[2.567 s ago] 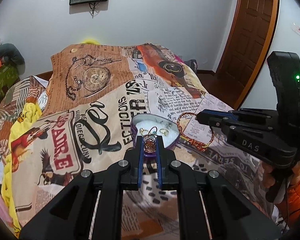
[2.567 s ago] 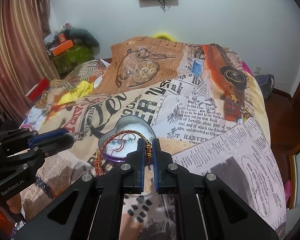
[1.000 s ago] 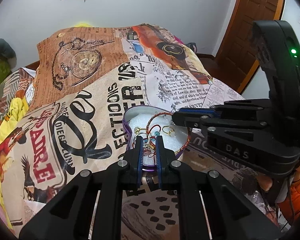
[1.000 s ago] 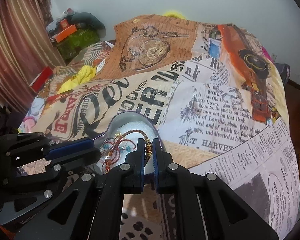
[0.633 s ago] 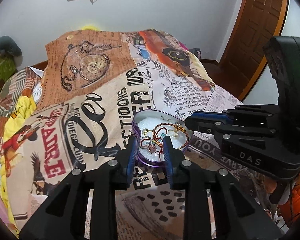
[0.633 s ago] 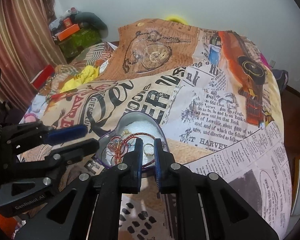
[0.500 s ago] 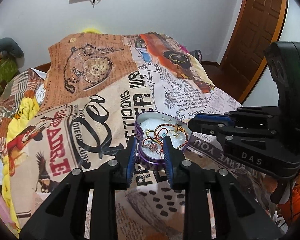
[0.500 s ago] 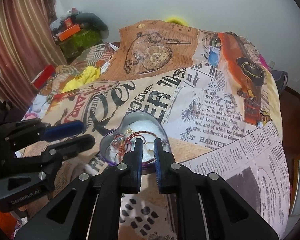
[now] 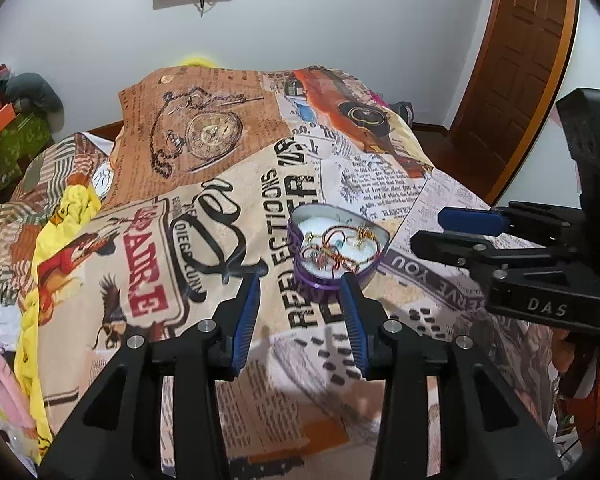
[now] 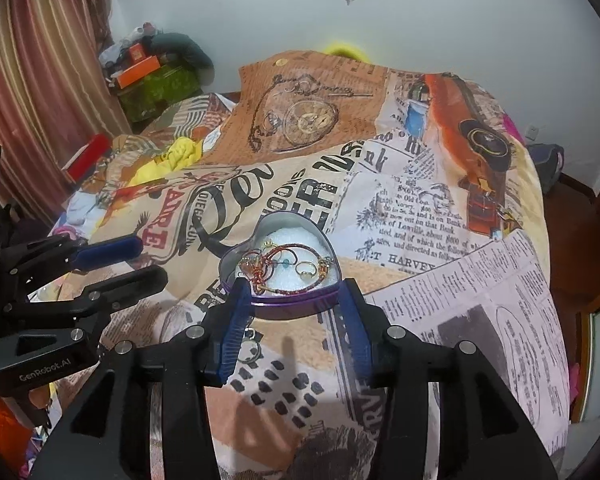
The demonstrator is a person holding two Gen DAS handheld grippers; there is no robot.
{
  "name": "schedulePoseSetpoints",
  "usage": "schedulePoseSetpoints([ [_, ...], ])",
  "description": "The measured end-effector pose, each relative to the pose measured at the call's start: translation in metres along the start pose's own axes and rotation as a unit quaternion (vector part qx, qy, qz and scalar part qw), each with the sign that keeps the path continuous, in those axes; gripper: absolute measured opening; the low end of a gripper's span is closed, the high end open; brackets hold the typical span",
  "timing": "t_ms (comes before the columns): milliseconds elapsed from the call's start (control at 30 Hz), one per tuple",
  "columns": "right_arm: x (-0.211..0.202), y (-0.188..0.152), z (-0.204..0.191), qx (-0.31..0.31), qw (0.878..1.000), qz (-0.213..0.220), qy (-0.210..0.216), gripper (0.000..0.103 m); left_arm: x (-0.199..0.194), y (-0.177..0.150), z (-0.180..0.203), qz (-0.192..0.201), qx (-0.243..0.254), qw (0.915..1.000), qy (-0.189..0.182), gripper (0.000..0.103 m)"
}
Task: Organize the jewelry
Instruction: 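Open both tools and lift them away from the tin, then grasp a silver ring with the right tool while the left tool grasps a small ring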
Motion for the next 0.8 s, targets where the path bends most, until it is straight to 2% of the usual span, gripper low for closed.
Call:
schedulePoseSetpoints([
  [200,-0.003,-0.012,-0.002,0.004,1.0,-0.006,-0.006,0.042,0.001,-0.017,-0.001,-0.016,-0.009,0.9998,-0.004,0.04],
  [400,-0.001,-0.029,-0.002,0.013,1.0,-0.018,-0.002,0.042,0.015,-0.039,0.013,-0.048,0.007,0.9988,-0.004,0.04],
  [500,0.007,-0.037,-0.004,0.012,0.999,-0.033,0.007,0.042,0.017,-0.044,0.015,-0.05,0.004,0.9987,0.0,0.04],
  [567,0.019,-0.043,-0.008,0.01,0.998,-0.055,0.03,0.042,0.019,-0.047,0.014,-0.056,-0.004,0.9984,-0.005,0.04],
  [800,0.051,-0.051,-0.014,-0.007,0.994,-0.095,0.047,0.042,0.024,-0.05,0.006,-0.063,-0.003,0.998,0.01,0.04],
])
Point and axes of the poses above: each gripper's, at about its wrist camera, not at the fingertips, and x roughly the way its jaws point, z to its right, y to its top, the point moved 7 cm from there along x, roughly the way its jaws point, and after that the axes turned 15 degrees about y, right-handed, at the moved point
